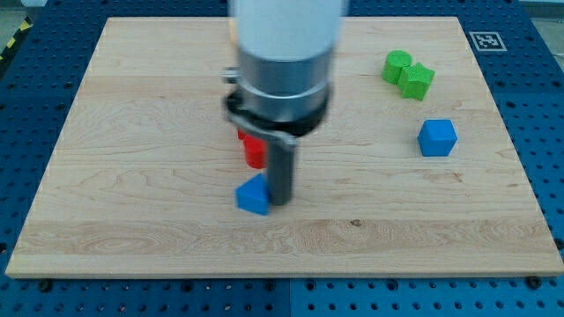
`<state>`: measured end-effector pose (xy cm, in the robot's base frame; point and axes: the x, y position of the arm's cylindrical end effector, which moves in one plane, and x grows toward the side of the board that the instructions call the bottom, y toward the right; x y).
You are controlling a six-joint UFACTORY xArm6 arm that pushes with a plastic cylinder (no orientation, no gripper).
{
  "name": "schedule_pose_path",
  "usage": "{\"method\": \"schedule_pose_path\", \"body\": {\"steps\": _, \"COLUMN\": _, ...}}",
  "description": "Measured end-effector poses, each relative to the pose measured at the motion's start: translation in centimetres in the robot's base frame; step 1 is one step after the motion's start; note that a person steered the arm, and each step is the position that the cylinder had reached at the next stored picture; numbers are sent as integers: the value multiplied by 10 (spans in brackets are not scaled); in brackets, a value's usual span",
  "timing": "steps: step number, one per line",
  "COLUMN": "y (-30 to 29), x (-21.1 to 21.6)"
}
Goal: Move the blue triangle towards the bottom left
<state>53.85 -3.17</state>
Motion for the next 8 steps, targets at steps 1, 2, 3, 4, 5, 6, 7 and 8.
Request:
{"method": "schedule_pose_path", "body": {"steps": 1, "y": -50, "x": 2}}
{"method": "schedule_pose_path", "body": {"steps": 2, "y": -34, "x": 2}}
{"method": "schedule_pose_path", "body": {"steps": 3, "y": -34, "x": 0}}
{"method": "schedule_pose_path", "body": {"steps": 4, "y": -73, "x": 3}}
{"method": "schedule_pose_path", "body": {"steps": 5, "y": -101, "x": 16}}
{"method": "schedule_pose_path", "body": {"steps": 6, "y": -106, "x": 17}}
{"method": "schedule_pose_path", "body": {"steps": 7, "y": -108, "x": -5}}
{"method": "schedule_pose_path", "body": {"steps": 8, "y": -122, "x": -5}}
